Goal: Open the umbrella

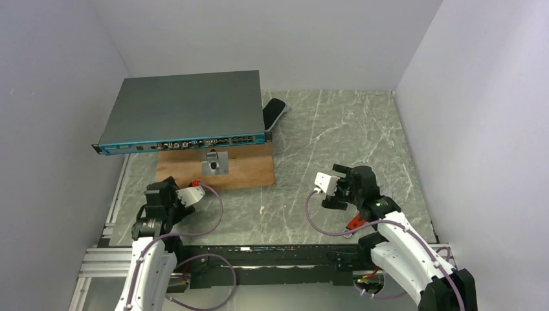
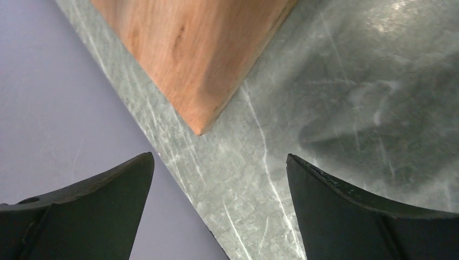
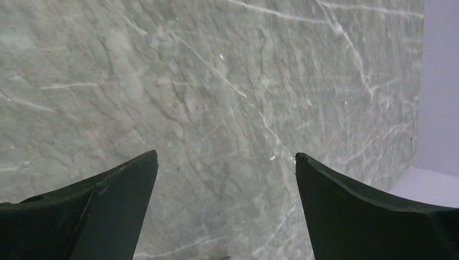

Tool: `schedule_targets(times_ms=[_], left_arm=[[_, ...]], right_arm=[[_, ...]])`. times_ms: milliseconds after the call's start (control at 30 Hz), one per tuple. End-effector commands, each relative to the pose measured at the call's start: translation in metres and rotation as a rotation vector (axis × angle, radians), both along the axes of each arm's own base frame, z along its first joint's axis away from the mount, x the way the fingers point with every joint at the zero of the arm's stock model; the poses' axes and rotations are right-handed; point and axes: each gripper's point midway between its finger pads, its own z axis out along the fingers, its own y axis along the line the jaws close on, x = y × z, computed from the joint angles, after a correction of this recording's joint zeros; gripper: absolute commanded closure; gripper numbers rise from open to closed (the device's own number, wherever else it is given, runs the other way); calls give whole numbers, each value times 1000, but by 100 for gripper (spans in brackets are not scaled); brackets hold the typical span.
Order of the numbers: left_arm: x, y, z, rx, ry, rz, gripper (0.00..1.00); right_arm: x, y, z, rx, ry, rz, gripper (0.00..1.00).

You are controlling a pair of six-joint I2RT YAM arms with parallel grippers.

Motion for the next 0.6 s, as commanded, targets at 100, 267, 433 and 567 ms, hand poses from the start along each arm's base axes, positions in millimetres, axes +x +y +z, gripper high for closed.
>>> schedule_targets(times_ms=[100,267,433,567], left_arm=[[5,-27,10,-70,121,-167,2],[7,-44,15,-119,137,-253,2],[5,-52,6,-61,137,-346,13],[5,-59,-4,-22,166,-397,54]], right_arm=[[12,47,22,61,-51,143,1],[10,79,22,53,-71,240,2],[6,110,24,56,-72,318,10],[3,139,23,59,-91,377,46]])
